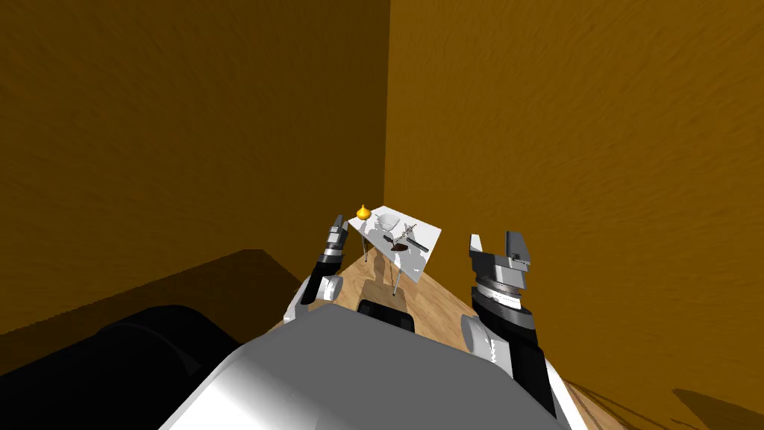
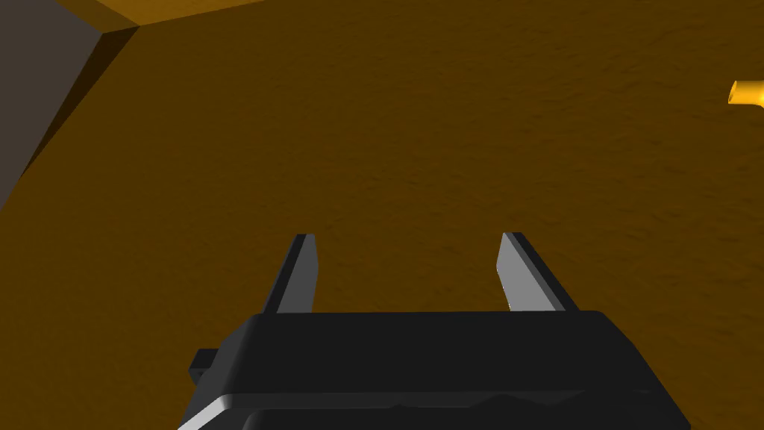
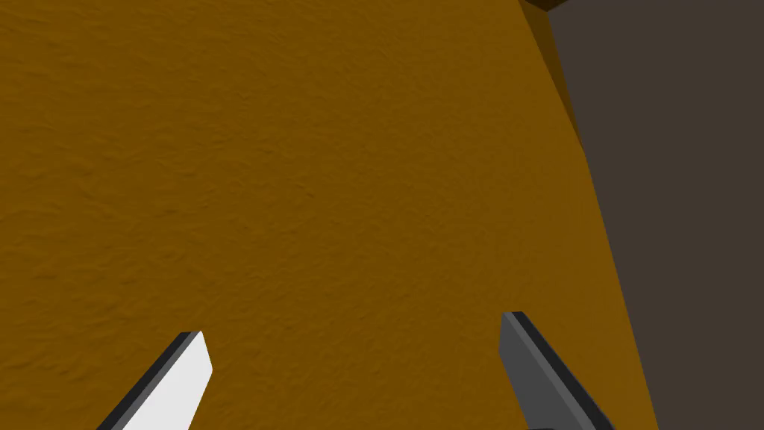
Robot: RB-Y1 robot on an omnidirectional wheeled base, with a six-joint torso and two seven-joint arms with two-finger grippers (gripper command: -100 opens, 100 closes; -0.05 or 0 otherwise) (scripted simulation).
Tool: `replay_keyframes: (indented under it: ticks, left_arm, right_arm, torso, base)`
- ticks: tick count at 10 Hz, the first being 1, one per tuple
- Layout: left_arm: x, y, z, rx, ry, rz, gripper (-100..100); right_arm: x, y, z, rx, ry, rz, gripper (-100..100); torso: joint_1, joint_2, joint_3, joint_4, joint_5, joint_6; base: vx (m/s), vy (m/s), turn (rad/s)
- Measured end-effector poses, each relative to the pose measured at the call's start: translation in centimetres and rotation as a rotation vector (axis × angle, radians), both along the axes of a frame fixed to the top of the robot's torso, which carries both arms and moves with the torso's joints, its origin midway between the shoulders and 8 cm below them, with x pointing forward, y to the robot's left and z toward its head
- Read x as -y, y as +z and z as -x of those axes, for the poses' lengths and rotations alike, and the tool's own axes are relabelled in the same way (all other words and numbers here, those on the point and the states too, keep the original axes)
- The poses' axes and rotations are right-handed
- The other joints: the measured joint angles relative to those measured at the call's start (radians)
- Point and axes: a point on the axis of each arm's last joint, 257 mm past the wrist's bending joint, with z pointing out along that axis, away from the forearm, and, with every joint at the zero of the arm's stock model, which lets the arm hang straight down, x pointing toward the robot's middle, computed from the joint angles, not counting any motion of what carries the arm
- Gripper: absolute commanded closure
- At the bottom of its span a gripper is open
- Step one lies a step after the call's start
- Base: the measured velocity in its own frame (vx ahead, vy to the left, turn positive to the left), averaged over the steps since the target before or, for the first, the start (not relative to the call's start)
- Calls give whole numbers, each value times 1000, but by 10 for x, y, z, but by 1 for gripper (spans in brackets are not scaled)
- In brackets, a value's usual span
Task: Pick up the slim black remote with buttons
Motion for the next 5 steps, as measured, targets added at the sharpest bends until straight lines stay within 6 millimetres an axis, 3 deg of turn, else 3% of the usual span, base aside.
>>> replay_keyframes:
  ticks: [5]
  left_arm:
    - [0, 0, 0, 0, 0, 0, 0]
  right_arm:
    - [-11, -36, -10, -77, 22, 131, -100]
  torso:
    - [-8, 7, 4, 2, -2, 0]
  base:
    - [-99, -92, 107]
